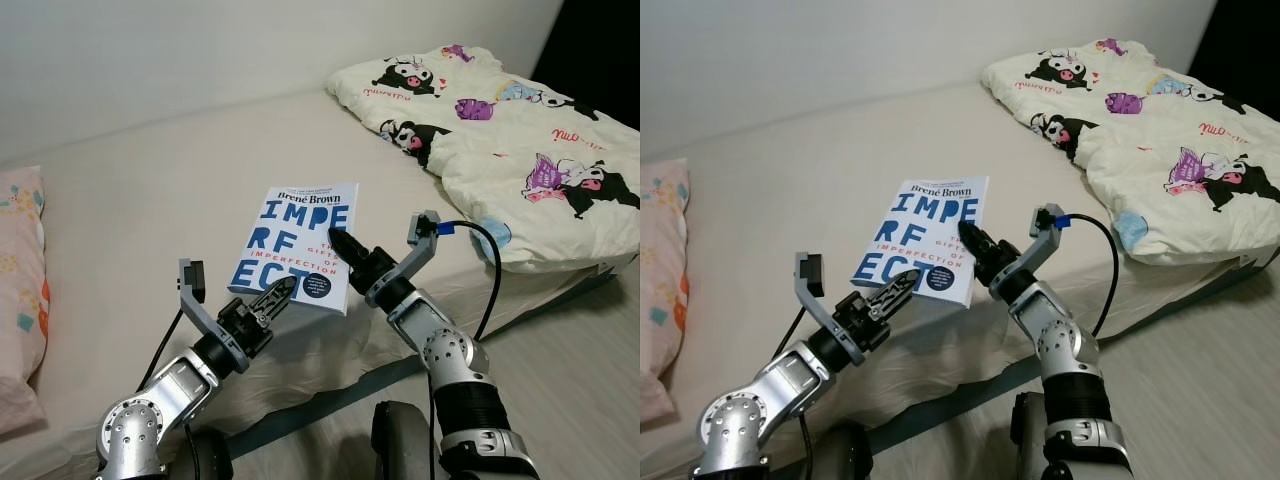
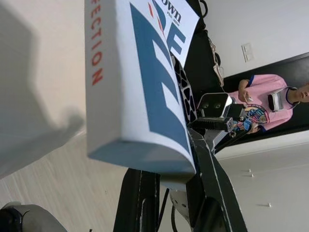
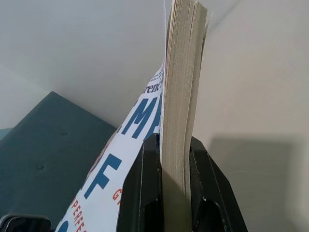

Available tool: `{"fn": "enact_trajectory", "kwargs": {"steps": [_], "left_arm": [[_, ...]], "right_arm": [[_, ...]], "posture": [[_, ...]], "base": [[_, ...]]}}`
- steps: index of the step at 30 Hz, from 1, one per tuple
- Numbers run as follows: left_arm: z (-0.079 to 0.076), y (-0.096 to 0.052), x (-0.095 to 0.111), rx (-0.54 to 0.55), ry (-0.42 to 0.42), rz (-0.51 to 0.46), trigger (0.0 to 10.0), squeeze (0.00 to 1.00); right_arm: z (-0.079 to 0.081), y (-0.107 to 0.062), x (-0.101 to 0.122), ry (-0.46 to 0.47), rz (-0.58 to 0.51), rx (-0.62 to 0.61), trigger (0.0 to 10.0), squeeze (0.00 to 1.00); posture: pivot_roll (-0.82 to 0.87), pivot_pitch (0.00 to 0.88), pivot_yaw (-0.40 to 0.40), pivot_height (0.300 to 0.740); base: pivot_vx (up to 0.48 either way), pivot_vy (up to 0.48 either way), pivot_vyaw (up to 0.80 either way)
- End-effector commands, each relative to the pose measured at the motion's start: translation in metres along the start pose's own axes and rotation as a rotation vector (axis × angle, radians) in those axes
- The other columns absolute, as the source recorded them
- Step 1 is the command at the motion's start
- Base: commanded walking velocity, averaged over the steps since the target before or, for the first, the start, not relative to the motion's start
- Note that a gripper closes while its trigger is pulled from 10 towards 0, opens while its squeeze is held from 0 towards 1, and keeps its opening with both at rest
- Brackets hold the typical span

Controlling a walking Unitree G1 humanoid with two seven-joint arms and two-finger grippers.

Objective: Clean up the room

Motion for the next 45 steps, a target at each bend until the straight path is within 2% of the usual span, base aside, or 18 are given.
{"fn": "enact_trajectory", "kwargs": {"steps": [1, 2, 4, 5, 10, 11, 12, 22, 24, 27, 30, 35, 37, 38, 45], "left_arm": [[-0.009, 0.005, 0.006, -0.049, -0.012, -0.033, 0.0, 0.00], [-0.008, 0.005, 0.010, -0.046, -0.030, -0.053, 0.0, 0.00], [-0.007, 0.005, 0.011, -0.045, -0.035, -0.058, 0.0, 0.00], [-0.008, 0.006, 0.013, -0.050, -0.050, -0.071, 0.0, 0.00], [-0.013, 0.010, 0.020, -0.070, -0.100, -0.111, 0.0, 0.00], [-0.015, 0.011, 0.023, -0.077, -0.117, -0.127, 0.0, 0.00], [-0.016, 0.013, 0.026, -0.083, -0.133, -0.143, 0.0, 0.00], [-0.021, 0.017, 0.030, -0.115, -0.158, -0.156, 0.0, 0.00], [-0.025, 0.017, 0.027, -0.129, -0.165, -0.144, 0.0, 0.00], [-0.026, 0.017, 0.026, -0.134, -0.165, -0.138, 0.0, 0.00], [-0.027, 0.017, 0.021, -0.136, -0.159, -0.109, 0.0, 0.00], [-0.026, 0.016, 0.019, -0.132, -0.156, -0.097, 0.0, 0.00], [-0.025, 0.016, 0.019, -0.130, -0.156, -0.097, 0.0, 0.00], [-0.025, 0.016, 0.019, -0.129, -0.154, -0.097, 0.0, 0.00], [-0.025, 0.017, 0.018, -0.128, -0.151, -0.090, 0.0, 0.00]], "right_arm": [[0.000, 0.002, -0.013, -0.014, 0.045, -0.016, 10.0, 0.00], [-0.001, 0.002, -0.013, -0.011, 0.045, -0.020, 10.0, 0.97], [-0.001, 0.003, -0.013, -0.010, 0.045, -0.021, 10.0, 0.97], [-0.002, 0.002, -0.013, -0.003, 0.046, -0.022, 10.0, 1.00], [-0.005, 0.002, -0.016, 0.002, 0.059, -0.047, 10.0, 1.00], [-0.006, 0.003, -0.017, 0.004, 0.064, -0.055, 10.0, 0.38], [-0.006, 0.003, -0.019, 0.016, 0.070, -0.056, 10.0, 0.00], [-0.007, 0.004, -0.022, 0.067, 0.072, -0.057, 10.0, 0.00], [-0.008, 0.007, -0.017, 0.145, 0.040, -0.057, 10.0, 0.00], [-0.007, 0.008, -0.014, 0.165, 0.029, -0.053, 10.0, 0.00], [-0.001, 0.014, -0.008, 0.238, 0.007, -0.028, 10.0, 0.00], [0.008, 0.018, -0.004, 0.295, 0.011, 0.015, 10.0, 0.00], [0.012, 0.018, -0.006, 0.302, 0.033, 0.034, 9.7, 0.00], [0.012, 0.017, -0.008, 0.297, 0.047, 0.037, 0.0, 0.00], [0.013, 0.015, -0.015, 0.299, 0.075, 0.050, 0.0, 0.00]], "posture": [[-0.06, 0.139, 0.016, 0.558], [-0.06, 0.138, 0.015, 0.558], [-0.06, 0.138, 0.015, 0.558], [-0.06, 0.137, 0.015, 0.558], [-0.06, 0.135, 0.016, 0.558], [-0.06, 0.135, 0.018, 0.558], [-0.06, 0.135, 0.018, 0.558], [-0.06, 0.132, 0.019, 0.558], [-0.06, 0.130, 0.020, 0.558], [-0.06, 0.130, 0.020, 0.558], [-0.05, 0.129, 0.019, 0.558], [-0.05, 0.129, 0.019, 0.558], [-0.05, 0.128, 0.019, 0.558], [-0.05, 0.129, 0.019, 0.558], [-0.06, 0.129, 0.020, 0.558]], "base": [[0.000, 0.000, 0.00], [0.000, 0.000, 0.00], [0.000, 0.000, 0.00], [0.000, 0.000, 0.00], [0.000, 0.000, 0.00], [0.000, 0.000, 0.00], [0.000, 0.000, 0.00], [0.000, 0.000, 0.00], [0.000, 0.000, 0.00], [0.000, 0.000, 0.00], [0.000, 0.000, 0.00], [0.000, 0.000, 0.00], [0.000, 0.000, 0.00], [0.000, 0.000, 0.00], [0.000, 0.000, 0.00]]}}
Point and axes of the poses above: a point about 5 cm out from each wrist's last joint towards the gripper, its own y axis pointing out of the wrist towards the gripper, its own x axis along the axis of the wrist's last joint, z = x × y, the point moved 5 cm from there along y, pointing out of the wrist towards the gripper, and after that the axes turned 8 degrees about y, right-handed, at the moved point
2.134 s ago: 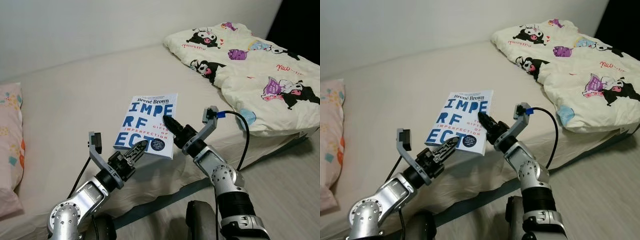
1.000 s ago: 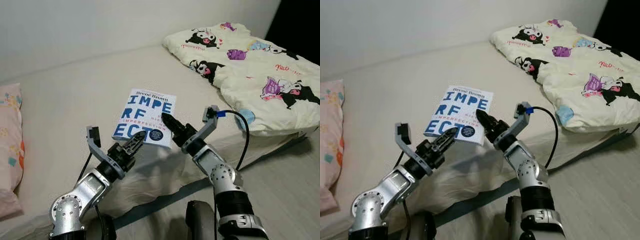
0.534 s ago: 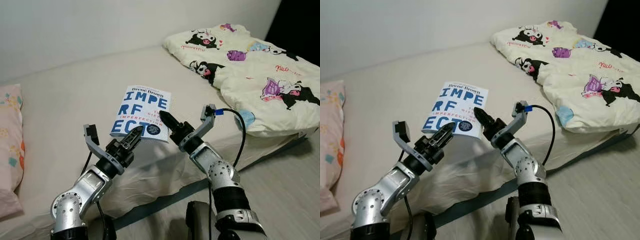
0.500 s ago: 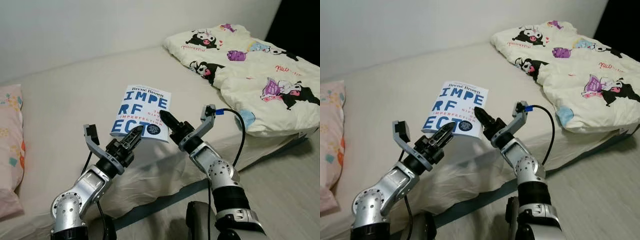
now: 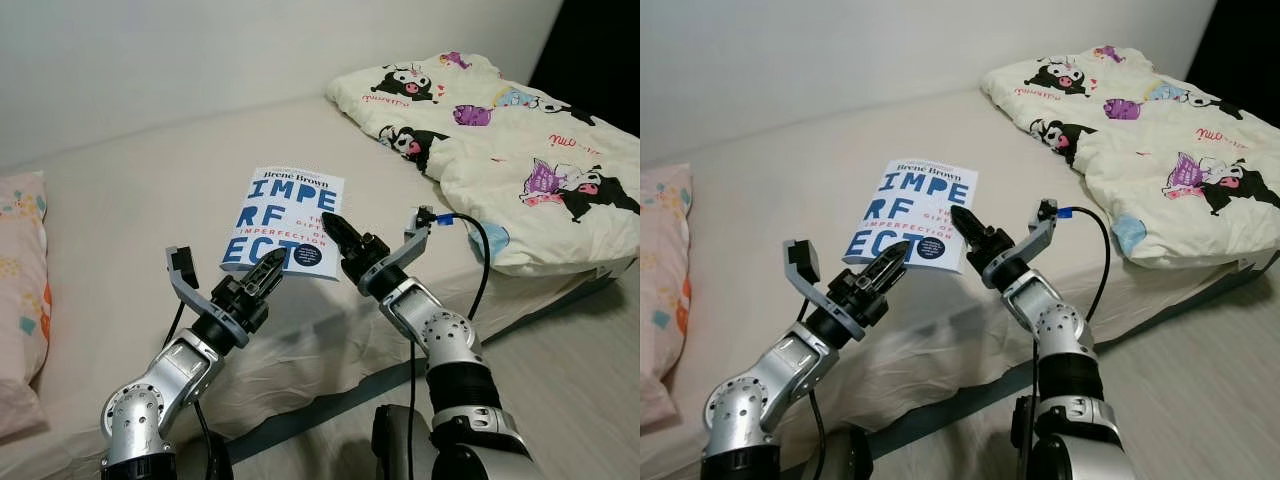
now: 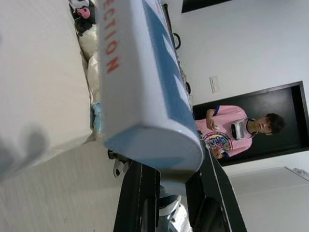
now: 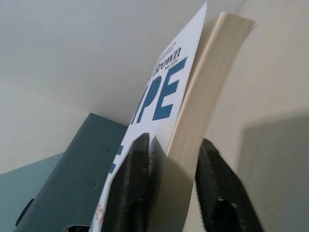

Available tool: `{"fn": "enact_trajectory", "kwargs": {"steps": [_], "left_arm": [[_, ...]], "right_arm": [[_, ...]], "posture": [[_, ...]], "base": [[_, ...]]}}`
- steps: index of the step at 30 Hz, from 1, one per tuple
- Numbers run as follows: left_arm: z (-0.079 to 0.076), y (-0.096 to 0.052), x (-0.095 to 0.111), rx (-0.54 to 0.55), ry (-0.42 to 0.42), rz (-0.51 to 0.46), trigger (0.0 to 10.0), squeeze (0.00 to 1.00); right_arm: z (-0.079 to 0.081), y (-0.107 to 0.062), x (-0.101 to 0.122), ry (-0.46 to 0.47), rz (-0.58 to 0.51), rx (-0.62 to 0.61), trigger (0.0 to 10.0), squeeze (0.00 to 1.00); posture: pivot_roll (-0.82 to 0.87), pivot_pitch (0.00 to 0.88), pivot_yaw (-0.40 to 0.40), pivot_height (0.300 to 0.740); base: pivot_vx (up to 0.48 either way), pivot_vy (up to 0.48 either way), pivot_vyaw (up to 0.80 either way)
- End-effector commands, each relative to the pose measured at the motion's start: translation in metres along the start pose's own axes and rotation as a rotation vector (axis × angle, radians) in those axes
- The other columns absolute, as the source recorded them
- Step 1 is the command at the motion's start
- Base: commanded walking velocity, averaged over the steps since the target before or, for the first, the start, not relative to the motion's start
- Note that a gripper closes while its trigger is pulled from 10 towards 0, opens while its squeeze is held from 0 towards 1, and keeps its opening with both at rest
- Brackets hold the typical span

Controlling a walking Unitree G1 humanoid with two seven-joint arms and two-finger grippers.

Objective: Clean up the room

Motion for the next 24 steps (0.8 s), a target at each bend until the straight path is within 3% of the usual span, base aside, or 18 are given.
{"fn": "enact_trajectory", "kwargs": {"steps": [1, 11, 12, 19, 24], "left_arm": [[-0.017, 0.005, -0.003, -0.083, 0.001, 0.017, 0.0, 0.00], [-0.015, 0.003, -0.008, -0.066, 0.038, 0.056, 0.0, 0.00], [-0.013, 0.003, -0.010, -0.055, 0.057, 0.072, 10.0, 1.00], [-0.012, -0.001, -0.013, -0.062, 0.066, 0.099, 10.0, 1.00], [0.005, -0.018, -0.010, 0.021, 0.114, 0.137, 10.0, 1.00]], "right_arm": [[-0.004, 0.000, -0.018, 0.021, 0.067, -0.012, 0.0, 0.00], [-0.007, -0.004, -0.015, 0.035, 0.056, -0.019, 0.0, 0.00], [-0.007, -0.004, -0.015, 0.037, 0.054, -0.018, 0.0, 0.00], [-0.005, -0.007, -0.010, 0.037, 0.046, -0.007, 0.0, 0.00], [-0.003, -0.013, 0.002, 0.040, 0.017, 0.011, 0.0, 0.00]], "posture": [[-0.06, 0.129, 0.020, 0.558], [-0.06, 0.129, 0.022, 0.558], [-0.06, 0.127, 0.024, 0.558], [-0.06, 0.117, 0.022, 0.558], [-0.06, 0.111, 0.022, 0.558]], "base": [[0.000, 0.000, 0.00], [0.000, 0.000, 0.00], [0.000, 0.000, 0.00], [0.000, 0.000, 0.00], [0.000, 0.000, 0.00]]}}
Point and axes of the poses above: a point about 5 cm out from each wrist's last joint towards the gripper, its own y axis pointing out of the wrist towards the gripper, its own x axis along the axis of the wrist's last joint, z = x × y, the point moved 5 cm from there along y, pointing out of the wrist towards the gripper, and after that the axes turned 8 degrees about y, right-handed, at the moved point
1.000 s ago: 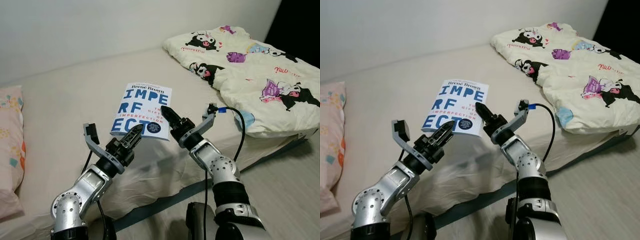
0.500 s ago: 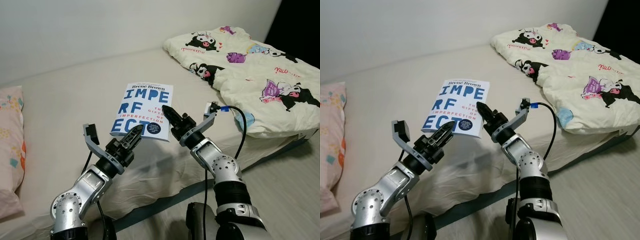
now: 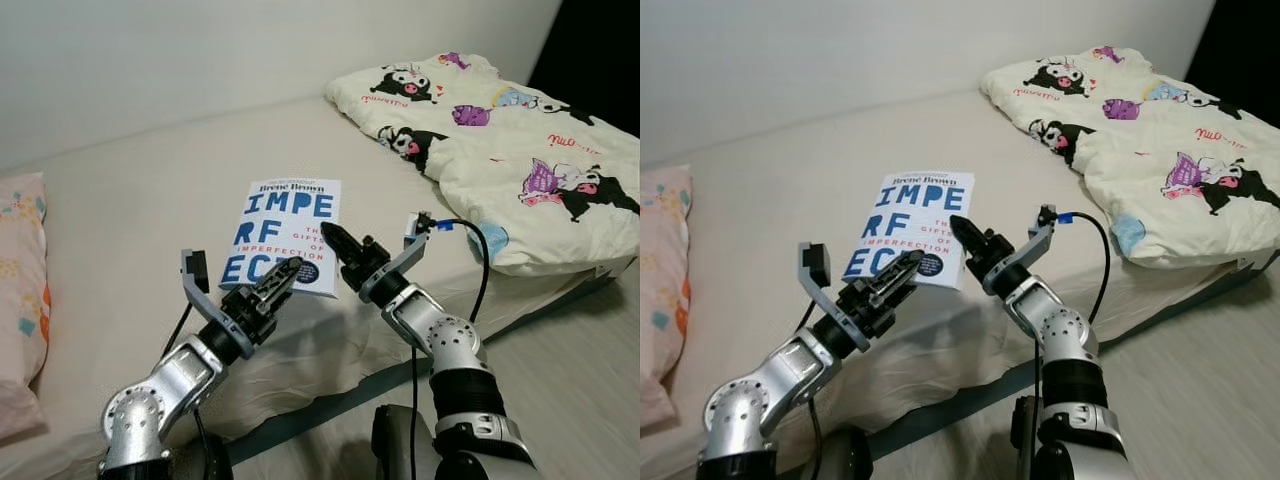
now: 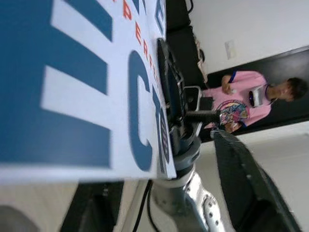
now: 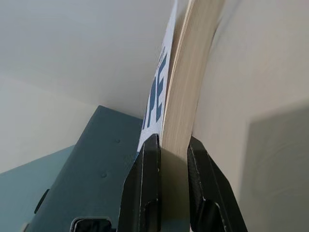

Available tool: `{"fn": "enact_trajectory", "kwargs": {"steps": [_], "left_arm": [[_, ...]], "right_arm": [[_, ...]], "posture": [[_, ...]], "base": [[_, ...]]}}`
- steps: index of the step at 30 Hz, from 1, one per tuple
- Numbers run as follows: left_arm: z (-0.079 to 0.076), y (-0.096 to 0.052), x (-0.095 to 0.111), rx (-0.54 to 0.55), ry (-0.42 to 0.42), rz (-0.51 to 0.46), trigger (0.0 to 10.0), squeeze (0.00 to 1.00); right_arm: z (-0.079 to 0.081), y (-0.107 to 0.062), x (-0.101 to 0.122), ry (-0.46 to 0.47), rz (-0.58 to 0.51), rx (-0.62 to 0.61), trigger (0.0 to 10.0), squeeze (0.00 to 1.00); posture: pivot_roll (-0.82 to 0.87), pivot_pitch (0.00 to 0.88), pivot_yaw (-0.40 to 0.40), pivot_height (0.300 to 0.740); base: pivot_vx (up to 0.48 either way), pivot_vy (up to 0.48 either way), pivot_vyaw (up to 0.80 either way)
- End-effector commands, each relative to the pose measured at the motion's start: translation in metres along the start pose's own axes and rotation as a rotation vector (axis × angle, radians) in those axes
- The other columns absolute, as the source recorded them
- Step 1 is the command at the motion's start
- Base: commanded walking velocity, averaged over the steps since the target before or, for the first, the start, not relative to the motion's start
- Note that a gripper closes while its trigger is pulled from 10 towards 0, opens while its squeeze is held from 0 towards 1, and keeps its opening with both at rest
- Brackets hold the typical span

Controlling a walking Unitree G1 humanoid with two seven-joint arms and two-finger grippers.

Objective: Clean up the room

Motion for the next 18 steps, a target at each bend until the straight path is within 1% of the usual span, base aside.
{"fn": "enact_trajectory", "kwargs": {"steps": [1, 3, 4, 6, 7, 8, 10, 11, 12, 13, 14, 15, 17, 18], "left_arm": [[0.008, -0.015, 0.004, 0.030, 0.053, 0.020, 10.0, 1.00], [0.025, -0.035, 0.013, 0.097, 0.123, 0.041, 10.0, 1.00], [0.036, -0.045, 0.021, 0.142, 0.160, 0.043, 10.0, 0.93], [0.046, -0.053, 0.028, 0.182, 0.191, 0.041, 10.0, 0.93], [0.046, -0.053, 0.028, 0.182, 0.191, 0.041, 10.0, 0.93], [0.062, -0.065, 0.045, 0.268, 0.261, 0.025, 10.0, 0.00], [0.062, -0.065, 0.045, 0.268, 0.261, 0.025, 10.0, 0.00], [0.073, -0.075, 0.060, 0.328, 0.317, 0.012, 10.0, 0.00], [0.073, -0.075, 0.060, 0.328, 0.317, 0.012, 10.0, 0.00], [0.080, -0.082, 0.075, 0.367, 0.358, -0.007, 10.0, 0.00], [0.082, -0.085, 0.086, 0.380, 0.378, -0.023, 10.0, 0.00], [0.082, -0.084, 0.090, 0.376, 0.379, -0.033, 10.0, 0.00], [0.082, -0.084, 0.090, 0.376, 0.379, -0.033, 10.0, 0.00], [0.077, -0.080, 0.091, 0.340, 0.349, -0.046, 10.0, 0.29]], "right_arm": [[0.003, -0.005, 0.007, -0.008, -0.017, 0.019, 0.0, 0.00], [0.004, -0.009, 0.013, -0.021, -0.018, 0.025, 0.0, 0.00], [0.006, -0.011, 0.016, -0.028, -0.014, 0.031, 0.0, 0.00], [0.007, -0.013, 0.018, -0.033, -0.008, 0.037, 0.0, 0.00], [0.007, -0.013, 0.018, -0.033, -0.008, 0.037, 0.0, 0.00], [0.011, -0.017, 0.018, -0.060, 0.026, 0.060, 0.0, 0.00], [0.011, -0.017, 0.018, -0.060, 0.026, 0.060, 0.0, 0.00], [0.015, -0.020, 0.019, -0.080, 0.054, 0.082, 0.0, 0.00], [0.015, -0.020, 0.019, -0.080, 0.054, 0.082, 0.0, 0.00], [0.019, -0.024, 0.020, -0.097, 0.082, 0.105, 0.0, 0.00], [0.023, -0.028, 0.022, -0.109, 0.103, 0.126, 0.0, 0.00], [0.026, -0.030, 0.023, -0.114, 0.111, 0.136, 0.0, 0.00], [0.026, -0.030, 0.023, -0.114, 0.111, 0.136, 0.0, 0.00], [0.030, -0.031, 0.023, -0.116, 0.118, 0.156, 0.0, 0.00]], "posture": [[-0.06, 0.111, 0.023, 0.558], [-0.06, 0.108, 0.023, 0.558], [-0.06, 0.108, 0.023, 0.558], [-0.06, 0.108, 0.023, 0.558], [-0.06, 0.108, 0.023, 0.558], [-0.05, 0.104, 0.017, 0.558], [-0.05, 0.104, 0.017, 0.558], [-0.05, 0.105, 0.015, 0.558], [-0.05, 0.105, 0.015, 0.558], [-0.05, 0.105, 0.014, 0.558], [-0.05, 0.109, 0.016, 0.558], [-0.05, 0.109, 0.016, 0.558], [-0.05, 0.109, 0.016, 0.558], [-0.05, 0.109, 0.016, 0.558]], "base": [[0.000, 0.000, 0.00], [0.000, 0.000, 0.00], [0.000, 0.000, 0.00], [0.000, 0.000, 0.00], [0.000, 0.000, 0.00], [0.000, 0.000, 0.00], [0.000, 0.000, 0.00], [0.000, 0.000, 0.00], [0.000, 0.000, 0.00], [0.000, 0.000, 0.00], [0.000, 0.000, 0.00], [0.000, 0.000, 0.00], [0.000, 0.000, 0.00], [0.000, 0.000, 0.00]]}}
Point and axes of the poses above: a point about 5 cm out from each wrist's last joint towards the gripper, its own y axis pointing out of the wrist towards the gripper, its own x axis along the axis of the wrist's last joint, z = x × y, the point moved 5 cm from there along y, pointing out of the wrist towards the gripper, and after that the axes turned 8 degrees about y, right-handed, at the moved point
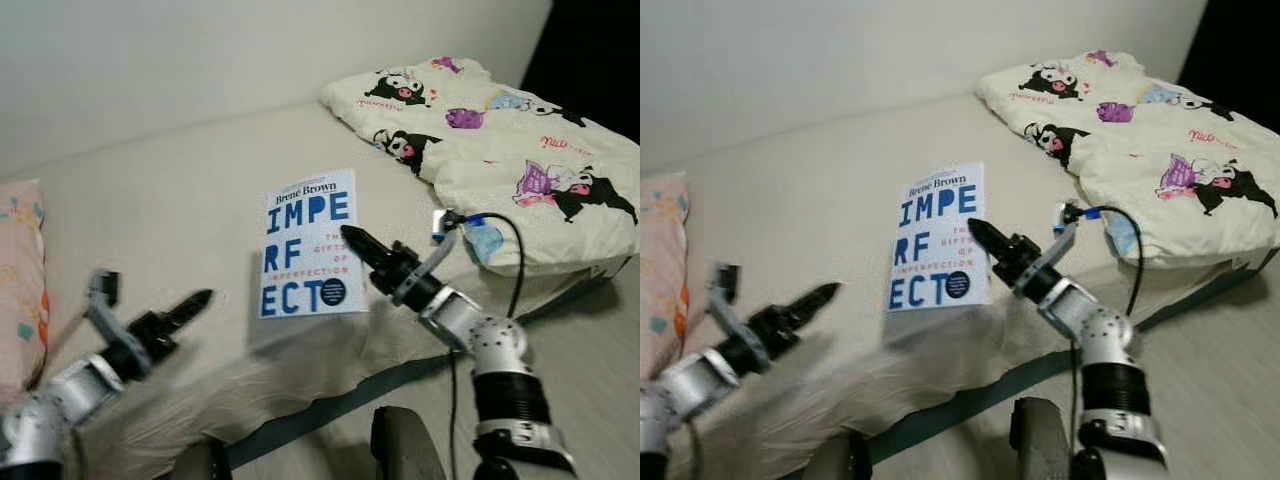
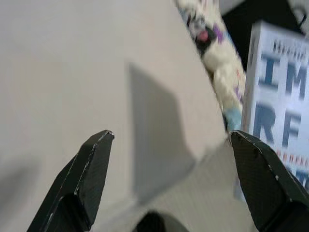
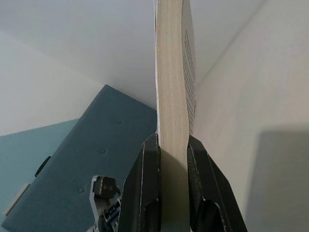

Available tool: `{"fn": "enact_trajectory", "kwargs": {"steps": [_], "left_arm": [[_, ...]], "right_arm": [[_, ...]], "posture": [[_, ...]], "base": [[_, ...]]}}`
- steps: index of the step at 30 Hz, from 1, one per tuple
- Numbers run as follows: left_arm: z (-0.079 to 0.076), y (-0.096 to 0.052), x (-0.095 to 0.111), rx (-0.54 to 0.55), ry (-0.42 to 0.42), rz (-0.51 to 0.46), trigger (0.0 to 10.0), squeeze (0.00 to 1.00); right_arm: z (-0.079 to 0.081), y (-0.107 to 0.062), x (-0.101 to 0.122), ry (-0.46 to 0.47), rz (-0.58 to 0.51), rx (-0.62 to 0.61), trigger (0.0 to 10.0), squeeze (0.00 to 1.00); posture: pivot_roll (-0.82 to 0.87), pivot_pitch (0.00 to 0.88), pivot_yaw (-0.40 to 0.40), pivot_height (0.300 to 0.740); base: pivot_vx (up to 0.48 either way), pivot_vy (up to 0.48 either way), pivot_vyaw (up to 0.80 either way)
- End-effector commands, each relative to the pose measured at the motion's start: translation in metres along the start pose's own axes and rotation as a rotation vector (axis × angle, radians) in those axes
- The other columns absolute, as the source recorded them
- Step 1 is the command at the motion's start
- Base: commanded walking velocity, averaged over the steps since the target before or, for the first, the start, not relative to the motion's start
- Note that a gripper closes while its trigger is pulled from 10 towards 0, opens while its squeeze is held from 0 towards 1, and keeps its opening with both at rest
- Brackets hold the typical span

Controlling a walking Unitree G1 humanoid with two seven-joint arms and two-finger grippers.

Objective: Clean up the room

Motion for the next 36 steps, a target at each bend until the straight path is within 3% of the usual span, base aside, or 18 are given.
{"fn": "enact_trajectory", "kwargs": {"steps": [1, 4, 6, 7, 8, 9, 10, 11, 12, 14, 15, 24, 25, 26, 29, 30, 36], "left_arm": [[-0.009, 0.005, -0.009, -0.065, -0.078, 0.016, 10.0, 1.00], [-0.022, 0.011, -0.013, -0.134, -0.136, 0.018, 10.0, 1.00], [-0.044, 0.019, -0.018, -0.236, -0.284, -0.001, 10.0, 1.00], [-0.044, 0.019, -0.018, -0.236, -0.284, -0.001, 10.0, 1.00], [-0.053, 0.021, -0.019, -0.281, -0.334, -0.008, 10.0, 0.45], [-0.053, 0.021, -0.019, -0.281, -0.334, -0.008, 10.0, 0.45], [-0.068, 0.021, -0.021, -0.356, -0.408, -0.006, 10.0, 0.45], [-0.081, 0.019, -0.026, -0.428, -0.450, 0.019, 10.0, 0.20], [-0.092, 0.018, -0.030, -0.478, -0.469, 0.042, 10.0, 0.08], [-0.099, 0.017, -0.034, -0.509, -0.470, 0.061, 10.0, 0.08], [-0.103, 0.018, -0.034, -0.525, -0.478, 0.063, 10.0, 0.00], [-0.107, 0.017, -0.034, -0.535, -0.469, 0.077, 9.7, 0.00], [-0.106, 0.019, -0.036, -0.517, -0.444, 0.080, 3.8, 0.00], [-0.106, 0.020, -0.037, -0.501, -0.421, 0.080, 1.1, 0.00], [-0.106, 0.021, -0.037, -0.491, -0.405, 0.079, 1.1, 0.00], [-0.107, 0.022, -0.039, -0.480, -0.390, 0.083, 0.0, 0.00], [-0.111, 0.028, -0.040, -0.473, -0.355, 0.078, 0.0, 0.00]], "right_arm": [[0.018, 0.002, -0.003, 0.016, 0.016, 0.101, 0.0, 0.00], [0.024, 0.001, -0.005, 0.025, 0.025, 0.133, 0.0, 0.00], [0.029, 0.002, -0.010, 0.037, 0.040, 0.162, 0.0, 0.00], [0.029, 0.002, -0.010, 0.037, 0.040, 0.162, 0.0, 0.00], [0.030, 0.002, -0.011, 0.040, 0.046, 0.172, 0.0, 0.00], [0.030, 0.002, -0.011, 0.040, 0.046, 0.172, 0.0, 0.00], [0.033, 0.002, -0.013, 0.051, 0.048, 0.190, 0.0, 0.00], [0.036, 0.002, -0.014, 0.059, 0.054, 0.208, 0.0, 0.00], [0.038, 0.001, -0.015, 0.064, 0.059, 0.219, 0.0, 0.00], [0.039, 0.001, -0.015, 0.067, 0.063, 0.226, 0.0, 0.00], [0.039, 0.001, -0.016, 0.068, 0.066, 0.227, 0.0, 0.00], [0.038, 0.002, -0.019, 0.079, 0.072, 0.220, 0.0, 0.00], [0.037, 0.002, -0.020, 0.082, 0.075, 0.218, 0.0, 0.00], [0.037, 0.002, -0.020, 0.085, 0.078, 0.217, 0.0, 0.00], [0.037, 0.002, -0.021, 0.087, 0.080, 0.217, 0.0, 0.00], [0.037, 0.002, -0.022, 0.091, 0.086, 0.217, 0.0, 0.00], [0.034, 0.001, -0.029, 0.098, 0.108, 0.206, 0.0, 0.00]], "posture": [[-0.06, 0.114, 0.018, 0.558], [-0.06, 0.119, 0.017, 0.558], [-0.06, 0.122, 0.017, 0.558], [-0.06, 0.122, 0.017, 0.558], [-0.06, 0.122, 0.017, 0.558], [-0.06, 0.122, 0.017, 0.558], [-0.06, 0.126, 0.018, 0.558], [-0.06, 0.128, 0.018, 0.558], [-0.06, 0.128, 0.018, 0.558], [-0.06, 0.128, 0.018, 0.558], [-0.06, 0.128, 0.018, 0.558], [-0.05, 0.133, 0.011, 0.558], [-0.05, 0.133, 0.011, 0.558], [-0.05, 0.133, 0.011, 0.558], [-0.05, 0.133, 0.011, 0.558], [-0.05, 0.133, 0.011, 0.558], [-0.05, 0.134, 0.014, 0.558]], "base": [[0.000, 0.000, 0.00], [0.000, 0.000, 0.00], [0.000, 0.000, 0.00], [0.000, 0.000, 0.00], [0.000, 0.000, 0.00], [0.000, 0.000, 0.00], [0.000, 0.000, 0.00], [0.000, 0.000, 0.00], [0.000, 0.000, 0.00], [0.000, 0.000, 0.00], [0.000, 0.000, 0.00], [0.000, 0.000, 0.00], [0.000, 0.000, 0.00], [0.000, 0.000, 0.00], [0.000, 0.000, 0.00], [0.000, 0.000, 0.00], [0.000, 0.000, 0.00]]}}
Point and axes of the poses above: a point about 5 cm out from each wrist's last joint towards the gripper, its own y axis pointing out of the wrist towards the gripper, its own x axis along the axis of the wrist's last joint, z = x × y, the point moved 5 cm from there along y, pointing out of the wrist towards the gripper, and after that the axes turned 8 degrees about y, right-handed, at the moved point
